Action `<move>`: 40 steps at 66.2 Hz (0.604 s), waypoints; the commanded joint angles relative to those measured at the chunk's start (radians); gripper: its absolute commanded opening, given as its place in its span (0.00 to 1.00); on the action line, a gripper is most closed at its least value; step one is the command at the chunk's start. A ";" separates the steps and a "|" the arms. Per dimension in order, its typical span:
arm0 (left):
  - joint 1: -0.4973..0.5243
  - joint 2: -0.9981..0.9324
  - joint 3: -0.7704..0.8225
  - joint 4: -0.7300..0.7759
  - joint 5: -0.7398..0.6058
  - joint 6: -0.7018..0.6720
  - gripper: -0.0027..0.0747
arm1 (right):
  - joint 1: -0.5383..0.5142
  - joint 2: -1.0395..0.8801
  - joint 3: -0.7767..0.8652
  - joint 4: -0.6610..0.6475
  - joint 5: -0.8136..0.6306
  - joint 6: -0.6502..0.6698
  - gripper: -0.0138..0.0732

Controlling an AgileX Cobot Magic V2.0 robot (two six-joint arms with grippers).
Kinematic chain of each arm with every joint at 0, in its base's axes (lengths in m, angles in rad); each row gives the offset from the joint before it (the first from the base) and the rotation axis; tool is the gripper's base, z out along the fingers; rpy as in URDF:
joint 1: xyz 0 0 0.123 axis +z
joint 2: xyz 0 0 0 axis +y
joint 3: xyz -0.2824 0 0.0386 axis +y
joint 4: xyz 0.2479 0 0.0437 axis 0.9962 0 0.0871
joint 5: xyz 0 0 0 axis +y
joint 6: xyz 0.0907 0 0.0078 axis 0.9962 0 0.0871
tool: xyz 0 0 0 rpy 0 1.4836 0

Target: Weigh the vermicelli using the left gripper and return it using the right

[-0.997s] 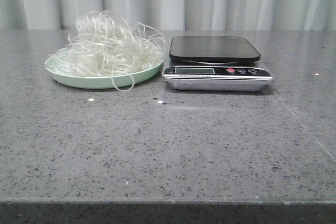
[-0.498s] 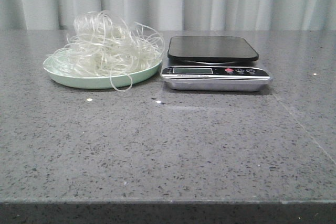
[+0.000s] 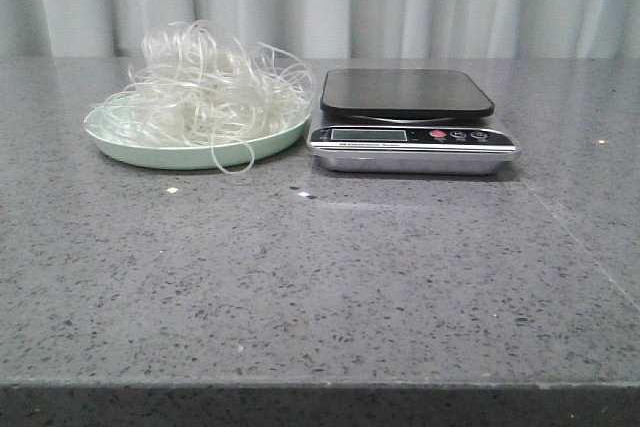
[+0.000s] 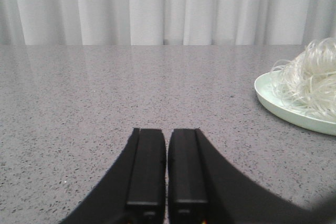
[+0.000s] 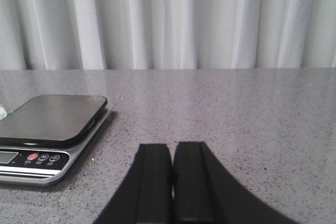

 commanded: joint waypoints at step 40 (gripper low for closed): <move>0.000 -0.021 0.008 -0.002 -0.072 -0.010 0.22 | -0.006 -0.052 0.147 0.005 -0.283 -0.007 0.35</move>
